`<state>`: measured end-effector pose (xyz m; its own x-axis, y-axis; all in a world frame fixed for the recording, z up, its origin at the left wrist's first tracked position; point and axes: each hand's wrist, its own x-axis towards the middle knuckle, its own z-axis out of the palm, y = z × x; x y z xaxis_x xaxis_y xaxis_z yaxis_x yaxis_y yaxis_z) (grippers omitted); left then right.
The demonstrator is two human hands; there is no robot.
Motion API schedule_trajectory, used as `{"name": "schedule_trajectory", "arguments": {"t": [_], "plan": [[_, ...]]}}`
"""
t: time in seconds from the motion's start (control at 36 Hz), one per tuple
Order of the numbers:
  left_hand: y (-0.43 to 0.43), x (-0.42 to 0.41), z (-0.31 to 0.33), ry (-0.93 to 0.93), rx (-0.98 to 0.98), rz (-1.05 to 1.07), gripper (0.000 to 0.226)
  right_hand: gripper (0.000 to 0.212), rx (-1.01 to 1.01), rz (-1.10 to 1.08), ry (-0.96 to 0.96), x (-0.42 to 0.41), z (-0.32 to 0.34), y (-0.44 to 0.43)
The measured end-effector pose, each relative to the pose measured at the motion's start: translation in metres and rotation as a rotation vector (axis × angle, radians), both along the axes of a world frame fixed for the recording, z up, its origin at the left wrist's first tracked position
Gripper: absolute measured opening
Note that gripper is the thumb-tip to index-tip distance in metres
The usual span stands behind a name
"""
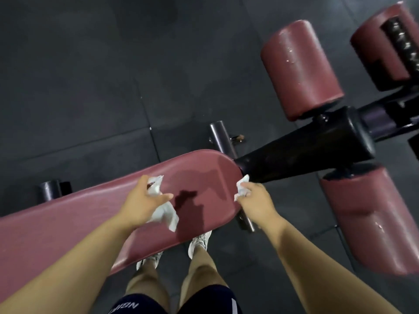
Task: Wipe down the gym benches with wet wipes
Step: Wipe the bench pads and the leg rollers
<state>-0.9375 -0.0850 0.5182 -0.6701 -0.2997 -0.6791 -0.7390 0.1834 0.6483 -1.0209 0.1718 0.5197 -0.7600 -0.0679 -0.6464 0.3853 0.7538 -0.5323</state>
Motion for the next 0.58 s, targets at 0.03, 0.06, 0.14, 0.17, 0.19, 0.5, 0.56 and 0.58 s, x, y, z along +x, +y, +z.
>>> {"name": "schedule_trajectory", "arguments": {"t": [0.03,0.06,0.14,0.17,0.19,0.5,0.56,0.58], "plan": [[0.002,-0.002,-0.003,-0.01,0.007,0.016,0.045,0.04,-0.053,-0.041,-0.009,-0.01,-0.005,-0.001],[0.002,-0.004,-0.009,-0.015,0.01,0.029,0.048,0.04,-0.083,-0.066,-0.001,-0.019,-0.012,-0.002],[0.0,-0.011,-0.021,-0.008,-0.07,-0.032,0.038,0.02,-0.088,-0.052,0.058,-0.047,-0.027,-0.011],[0.0,-0.013,-0.026,-0.013,-0.111,-0.061,0.034,0.02,-0.066,-0.011,0.092,-0.055,-0.035,-0.015],[0.0,-0.014,-0.03,-0.016,-0.146,-0.071,0.031,0.022,-0.036,0.042,0.13,-0.062,-0.041,-0.019],[-0.027,-0.001,-0.064,-0.107,-0.367,-0.057,0.021,0.02,0.179,0.162,0.285,-0.06,-0.119,-0.055],[-0.033,0.008,-0.067,-0.136,-0.382,-0.076,0.033,0.021,0.181,0.166,0.341,-0.047,-0.121,-0.06],[-0.034,0.013,-0.068,-0.149,-0.388,-0.083,0.039,0.02,0.167,0.208,0.388,-0.04,-0.121,-0.064]]}}
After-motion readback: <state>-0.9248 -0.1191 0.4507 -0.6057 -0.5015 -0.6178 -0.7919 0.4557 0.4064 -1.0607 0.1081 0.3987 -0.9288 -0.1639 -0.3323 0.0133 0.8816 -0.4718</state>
